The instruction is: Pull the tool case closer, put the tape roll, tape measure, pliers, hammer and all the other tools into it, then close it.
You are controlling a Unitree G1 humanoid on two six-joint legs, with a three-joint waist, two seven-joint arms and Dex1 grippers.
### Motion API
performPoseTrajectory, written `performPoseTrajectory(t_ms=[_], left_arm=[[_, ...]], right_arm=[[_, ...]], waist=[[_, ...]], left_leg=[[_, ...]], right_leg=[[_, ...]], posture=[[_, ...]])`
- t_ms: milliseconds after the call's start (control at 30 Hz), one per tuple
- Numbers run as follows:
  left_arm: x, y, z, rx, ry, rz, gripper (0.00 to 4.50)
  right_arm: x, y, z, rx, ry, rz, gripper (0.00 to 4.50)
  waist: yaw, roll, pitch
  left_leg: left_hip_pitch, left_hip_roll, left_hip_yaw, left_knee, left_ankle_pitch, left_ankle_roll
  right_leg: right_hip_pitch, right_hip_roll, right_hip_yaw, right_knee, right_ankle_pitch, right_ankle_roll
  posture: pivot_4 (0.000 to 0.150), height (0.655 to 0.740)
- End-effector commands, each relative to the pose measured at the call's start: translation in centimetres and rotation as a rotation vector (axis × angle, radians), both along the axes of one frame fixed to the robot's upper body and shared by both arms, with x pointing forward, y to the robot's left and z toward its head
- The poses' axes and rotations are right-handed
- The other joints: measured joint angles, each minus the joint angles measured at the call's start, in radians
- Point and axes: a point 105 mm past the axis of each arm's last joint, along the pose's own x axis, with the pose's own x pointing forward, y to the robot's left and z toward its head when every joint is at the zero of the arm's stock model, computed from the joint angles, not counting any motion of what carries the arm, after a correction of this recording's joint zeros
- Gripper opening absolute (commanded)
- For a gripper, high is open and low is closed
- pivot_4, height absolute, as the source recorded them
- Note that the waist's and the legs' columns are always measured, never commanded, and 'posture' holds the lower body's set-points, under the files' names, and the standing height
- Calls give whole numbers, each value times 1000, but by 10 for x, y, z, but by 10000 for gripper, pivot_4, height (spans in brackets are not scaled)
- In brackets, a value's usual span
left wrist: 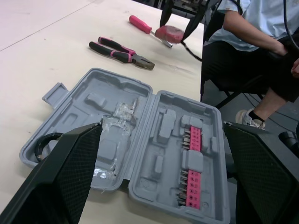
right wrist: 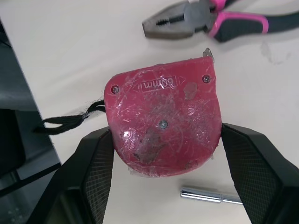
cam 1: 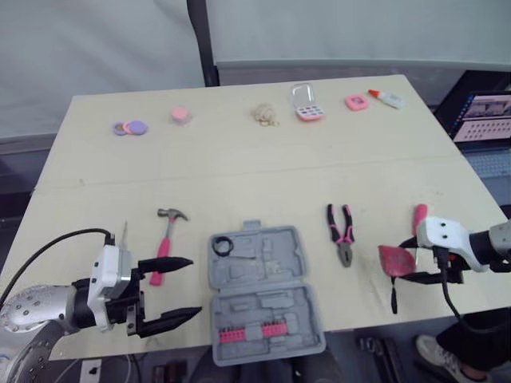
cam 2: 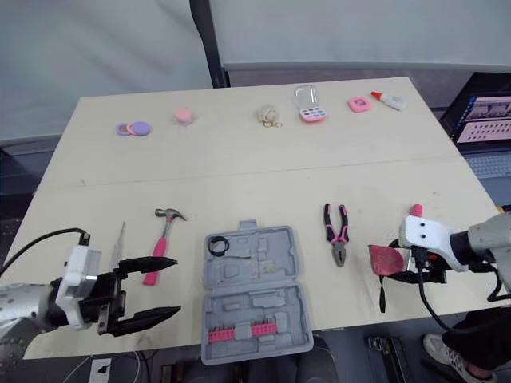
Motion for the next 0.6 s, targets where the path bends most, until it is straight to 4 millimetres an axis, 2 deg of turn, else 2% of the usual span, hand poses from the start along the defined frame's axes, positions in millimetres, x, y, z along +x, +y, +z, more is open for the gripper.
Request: performPoseTrajectory(t_ms=[33,267,333,400,600], left_arm=[[7,5,-6,-4,-59,-9,45000],[25,20,-17,-24,-102,23,45000],[27,18,-19,-26,-111,18,45000],[29,16,-20,-29,-121,15,45000],[34,10,-22,-37,-151,1,45000]], right_arm=[[-3,16,23,-19,18,-23,30495],[7,64,41,-26,-3,-18,30495],[11,71,43,-34,-8,-16,30495],[14,77,44,-43,-8,-10,30495],[31,111,39,-115,0,31,30495]], waist=[[1,0,0],[0,0,0],[-1,0,0],[0,-1,0],[-5,-1,0]], left_leg=[[0,0,0,0,0,0],[-3,1,0,1,0,0],[-6,0,0,3,0,0],[-16,0,-1,7,0,0],[-17,-5,2,8,0,0]], right_leg=[[0,0,-1,0,0,0],[-3,-1,-3,1,0,0],[-7,-1,-3,2,0,0],[-17,-1,-3,8,0,0],[-19,-1,-5,9,0,0]], posture=[[1500,7400],[1500,7400],[1500,7400],[1500,7400],[1500,7400]])
